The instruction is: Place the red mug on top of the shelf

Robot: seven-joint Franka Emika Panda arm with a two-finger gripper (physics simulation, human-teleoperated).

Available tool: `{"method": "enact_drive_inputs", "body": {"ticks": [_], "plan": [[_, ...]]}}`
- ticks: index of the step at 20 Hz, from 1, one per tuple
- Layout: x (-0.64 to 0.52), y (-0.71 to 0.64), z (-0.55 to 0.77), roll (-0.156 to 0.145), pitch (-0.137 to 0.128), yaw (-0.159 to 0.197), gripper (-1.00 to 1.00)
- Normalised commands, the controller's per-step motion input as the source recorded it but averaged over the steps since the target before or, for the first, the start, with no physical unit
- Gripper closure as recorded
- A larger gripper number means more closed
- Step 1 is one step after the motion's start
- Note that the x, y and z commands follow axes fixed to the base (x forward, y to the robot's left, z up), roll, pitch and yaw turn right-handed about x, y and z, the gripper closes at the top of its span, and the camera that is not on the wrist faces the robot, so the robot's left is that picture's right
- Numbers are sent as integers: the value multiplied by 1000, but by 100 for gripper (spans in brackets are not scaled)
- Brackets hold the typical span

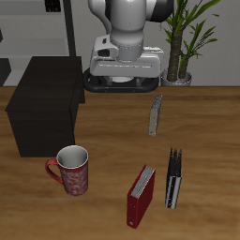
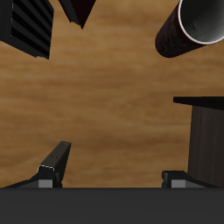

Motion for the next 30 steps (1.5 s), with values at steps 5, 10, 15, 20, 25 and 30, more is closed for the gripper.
{"method": "enact_drive_inputs", "body": {"ticks": [5,10,15,20,25,30], "plan": [[95,1,24,38,-19,25,-100],[301,-247,82,32,-18,25,-100],[213,-265,57,3,-27,33,-100],[376,-327,-13,47,-33,-11,-100],[225,-236,-100,0,24,5,-100],[366,-433,-111,-75,-40,-25,-100]]}}
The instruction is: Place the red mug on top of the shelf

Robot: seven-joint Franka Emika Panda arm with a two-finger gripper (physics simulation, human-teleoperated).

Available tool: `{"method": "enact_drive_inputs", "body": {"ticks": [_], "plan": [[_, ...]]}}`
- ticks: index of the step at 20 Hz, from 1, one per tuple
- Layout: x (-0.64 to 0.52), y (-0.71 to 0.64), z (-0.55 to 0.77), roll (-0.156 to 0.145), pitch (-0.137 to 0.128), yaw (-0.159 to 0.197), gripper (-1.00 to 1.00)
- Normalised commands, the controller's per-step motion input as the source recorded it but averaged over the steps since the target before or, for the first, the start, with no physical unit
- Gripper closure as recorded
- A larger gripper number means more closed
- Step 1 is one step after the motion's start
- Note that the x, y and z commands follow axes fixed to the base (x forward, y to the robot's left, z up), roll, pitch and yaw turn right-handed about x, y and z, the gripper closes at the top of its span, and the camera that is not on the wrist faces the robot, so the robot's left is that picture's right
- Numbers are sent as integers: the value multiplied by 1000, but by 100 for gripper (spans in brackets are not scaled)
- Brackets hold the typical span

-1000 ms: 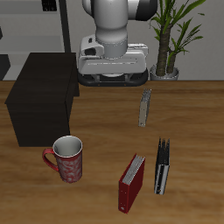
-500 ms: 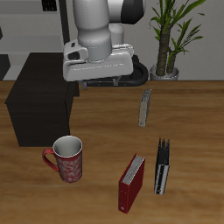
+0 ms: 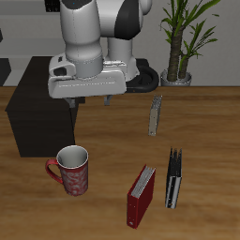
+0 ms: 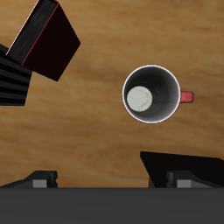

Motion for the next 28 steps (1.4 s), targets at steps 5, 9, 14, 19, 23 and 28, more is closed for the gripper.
{"method": "enact_drive_inputs", "body": {"ticks": [5,9,14,19,23,28], "plan": [[214,-262,-96,-61,-39,-36,-100],[282,-195,-156,-24,-45,-16,-100],[241,64,-275,10,-35,-17,-100],[168,209,-304,7,-22,27,-100],[121,153,-213,18,-14,3,-100],[142,105,-185,20,-4,-1,-100]]}}
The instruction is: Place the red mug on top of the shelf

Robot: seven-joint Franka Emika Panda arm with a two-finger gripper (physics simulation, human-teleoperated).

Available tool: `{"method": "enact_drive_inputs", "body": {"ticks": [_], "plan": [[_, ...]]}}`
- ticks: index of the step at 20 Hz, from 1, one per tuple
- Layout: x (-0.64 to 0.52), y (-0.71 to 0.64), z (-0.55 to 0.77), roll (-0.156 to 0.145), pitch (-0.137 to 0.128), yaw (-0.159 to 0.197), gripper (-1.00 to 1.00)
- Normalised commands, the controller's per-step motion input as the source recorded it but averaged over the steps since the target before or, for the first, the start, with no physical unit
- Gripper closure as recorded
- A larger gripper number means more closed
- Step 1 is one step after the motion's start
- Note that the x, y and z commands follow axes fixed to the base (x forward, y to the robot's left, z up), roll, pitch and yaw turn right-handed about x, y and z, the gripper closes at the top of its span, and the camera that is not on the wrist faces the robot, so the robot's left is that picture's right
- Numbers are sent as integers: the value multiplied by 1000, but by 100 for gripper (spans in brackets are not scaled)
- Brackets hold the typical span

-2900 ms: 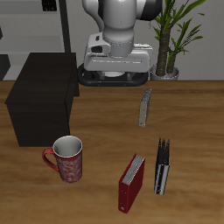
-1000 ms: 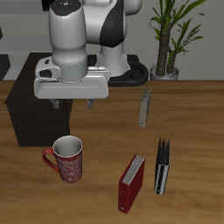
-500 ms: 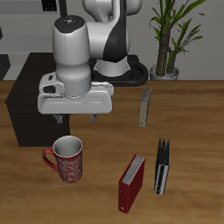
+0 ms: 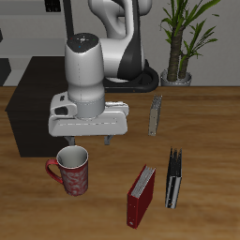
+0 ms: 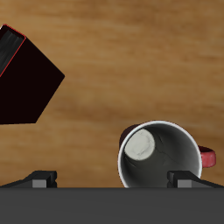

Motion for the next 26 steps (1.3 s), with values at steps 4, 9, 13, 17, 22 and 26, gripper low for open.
{"method": "enact_drive_inputs", "body": {"ticks": [4,9,13,17,22,26], "plan": [[71,54,-296,-2,29,-27,-100],[98,23,-338,2,37,-19,-100],[101,-40,-204,-8,31,-23,-100],[5,-92,-162,7,27,-11,100],[30,-135,21,-21,7,-33,100],[30,-72,70,-9,-4,-25,100]]}}
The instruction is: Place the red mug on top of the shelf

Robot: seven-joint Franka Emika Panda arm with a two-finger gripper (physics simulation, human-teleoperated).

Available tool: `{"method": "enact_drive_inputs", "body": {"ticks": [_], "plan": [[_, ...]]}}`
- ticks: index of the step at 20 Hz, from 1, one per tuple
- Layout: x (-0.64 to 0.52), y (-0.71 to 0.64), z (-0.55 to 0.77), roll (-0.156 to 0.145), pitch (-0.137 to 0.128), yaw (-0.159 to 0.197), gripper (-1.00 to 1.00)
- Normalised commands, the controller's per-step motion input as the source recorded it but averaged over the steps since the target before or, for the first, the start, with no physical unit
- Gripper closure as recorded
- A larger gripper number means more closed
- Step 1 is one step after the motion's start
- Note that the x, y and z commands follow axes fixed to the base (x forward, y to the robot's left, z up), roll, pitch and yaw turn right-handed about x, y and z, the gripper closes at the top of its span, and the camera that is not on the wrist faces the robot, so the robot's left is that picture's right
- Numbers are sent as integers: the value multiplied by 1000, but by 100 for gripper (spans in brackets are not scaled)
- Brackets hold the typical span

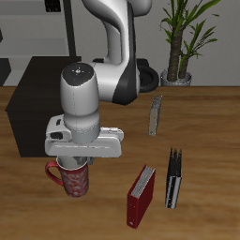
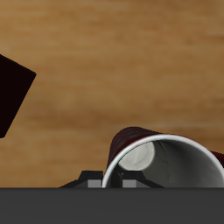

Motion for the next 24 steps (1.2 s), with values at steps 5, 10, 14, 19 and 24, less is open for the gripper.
{"method": "enact_drive_inputs", "body": {"ticks": [5,10,14,19,24], "plan": [[-14,1,85,8,-8,-7,100],[-63,-34,255,-9,-29,11,100],[-174,17,501,0,-64,35,100],[-220,-29,622,-4,-73,26,100],[-316,-109,764,-24,-86,25,100]]}}
